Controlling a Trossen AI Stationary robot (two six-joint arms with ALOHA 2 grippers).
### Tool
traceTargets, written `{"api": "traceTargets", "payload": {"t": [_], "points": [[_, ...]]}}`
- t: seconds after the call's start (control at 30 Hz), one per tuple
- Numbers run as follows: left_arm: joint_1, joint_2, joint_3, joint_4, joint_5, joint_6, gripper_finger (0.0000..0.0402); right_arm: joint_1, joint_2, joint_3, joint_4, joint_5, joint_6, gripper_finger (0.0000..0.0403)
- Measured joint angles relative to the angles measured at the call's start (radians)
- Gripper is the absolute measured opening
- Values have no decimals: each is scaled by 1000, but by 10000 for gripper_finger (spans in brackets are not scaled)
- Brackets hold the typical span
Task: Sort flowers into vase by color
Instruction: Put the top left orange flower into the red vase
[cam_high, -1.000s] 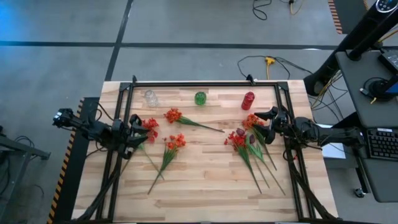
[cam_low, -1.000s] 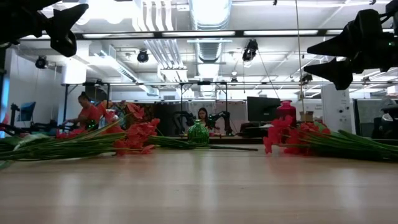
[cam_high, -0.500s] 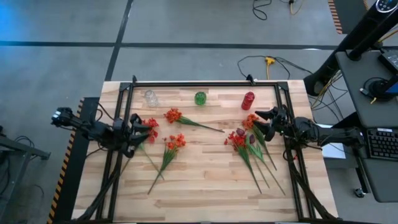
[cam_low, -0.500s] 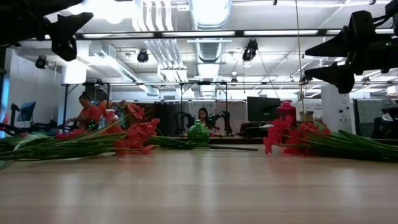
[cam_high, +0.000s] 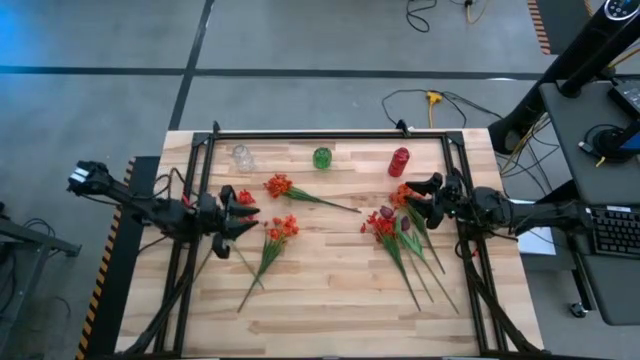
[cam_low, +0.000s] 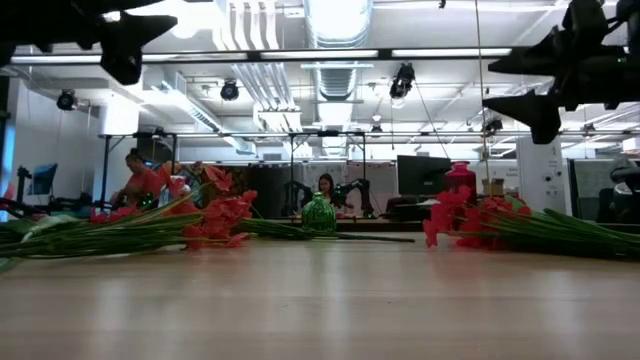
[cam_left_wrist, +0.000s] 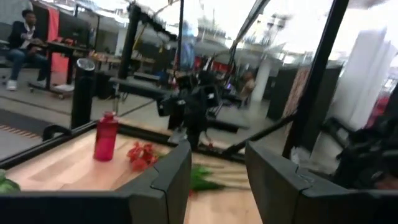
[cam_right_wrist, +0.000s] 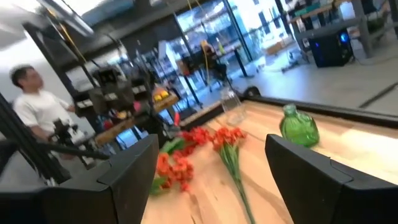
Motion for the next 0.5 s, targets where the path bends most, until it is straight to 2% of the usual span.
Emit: {"api": "traceTargets", "payload": {"t": [0.17, 0.33, 0.5], "points": [[0, 114, 146, -215, -42, -1, 135, 0, 140, 113, -45, -26, -50, 281], [0, 212, 299, -515, -123, -50, 135, 0, 293, 299, -243, -18, -160, 281], [-1, 286, 359, -679, -190, -128, 135, 0, 441, 479, -379, -18, -242, 280]]}}
